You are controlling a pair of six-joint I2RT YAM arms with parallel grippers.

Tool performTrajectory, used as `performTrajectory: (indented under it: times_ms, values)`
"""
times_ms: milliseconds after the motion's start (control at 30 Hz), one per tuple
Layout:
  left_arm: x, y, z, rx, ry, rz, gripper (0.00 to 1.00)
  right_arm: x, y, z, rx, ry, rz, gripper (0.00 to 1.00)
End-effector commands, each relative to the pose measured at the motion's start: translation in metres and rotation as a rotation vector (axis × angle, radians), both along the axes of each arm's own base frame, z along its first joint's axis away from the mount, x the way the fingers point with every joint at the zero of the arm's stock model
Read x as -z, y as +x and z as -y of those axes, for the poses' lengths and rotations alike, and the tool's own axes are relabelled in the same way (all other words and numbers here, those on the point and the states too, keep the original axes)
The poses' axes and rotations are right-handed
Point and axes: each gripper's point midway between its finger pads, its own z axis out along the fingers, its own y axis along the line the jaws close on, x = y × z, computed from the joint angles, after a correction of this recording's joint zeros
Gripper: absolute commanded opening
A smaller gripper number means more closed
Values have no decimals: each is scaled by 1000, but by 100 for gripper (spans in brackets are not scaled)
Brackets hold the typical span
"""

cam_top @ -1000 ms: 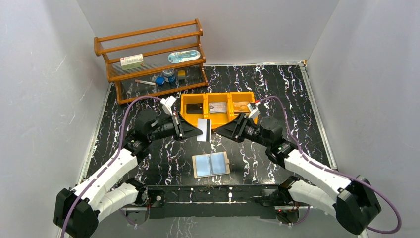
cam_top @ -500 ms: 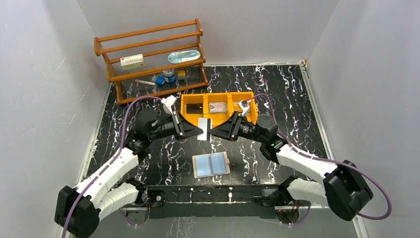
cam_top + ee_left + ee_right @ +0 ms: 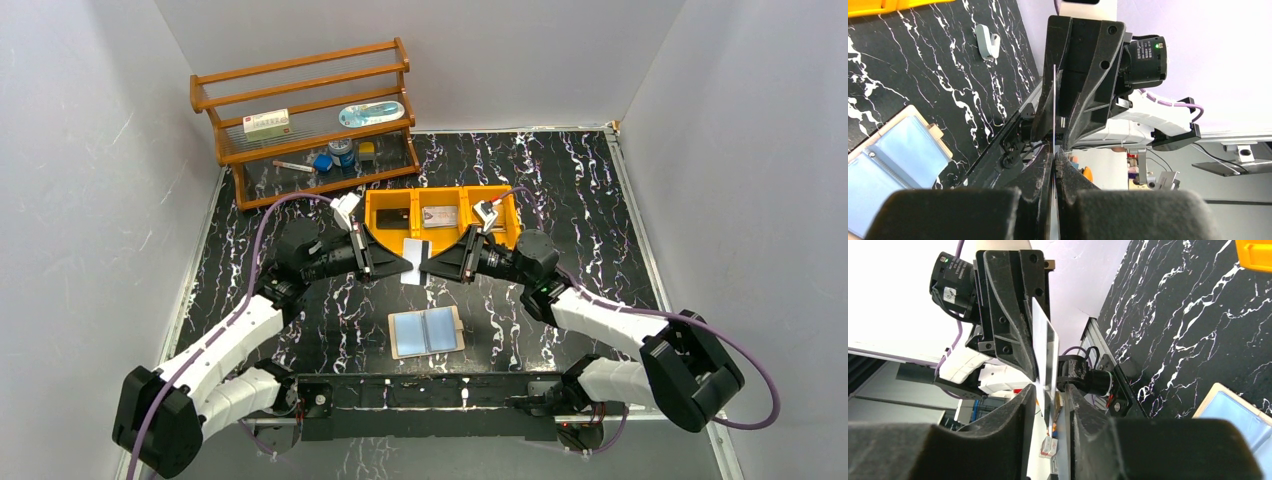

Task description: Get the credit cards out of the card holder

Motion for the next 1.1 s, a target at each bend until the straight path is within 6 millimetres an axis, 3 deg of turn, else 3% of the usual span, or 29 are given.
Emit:
performTrajectory:
  times_ms: [0,167,433,467,533,600,700,833,933,1067]
  values:
    - [-10,-10,4,72,-43,23,0,-38,-5,-2,-35,122,112,32]
    - [-9,-12,3,78,-44,22,2,-42,-2,1,-1,109,135,23]
    - [2,-7,-6,12,65,37,31,-30,0,8,51,72,113,0]
    - [6,-6,-9,-8,105,39,36,-26,3,9,70,48,98,0]
    - [19,0,-20,-70,199,28,55,-17,16,12,145,-31,85,0]
    - [33,6,-35,-156,303,7,69,-6,27,19,223,-128,70,0]
    - [48,11,-63,-272,452,5,79,6,51,38,390,-293,-19,0]
    - [73,14,-117,-471,698,-17,98,12,81,55,564,-431,-82,0]
    - [84,16,-159,-599,887,-14,98,16,103,53,626,-495,-107,0]
    - [82,13,-195,-675,1057,25,98,25,135,39,666,-550,-128,0]
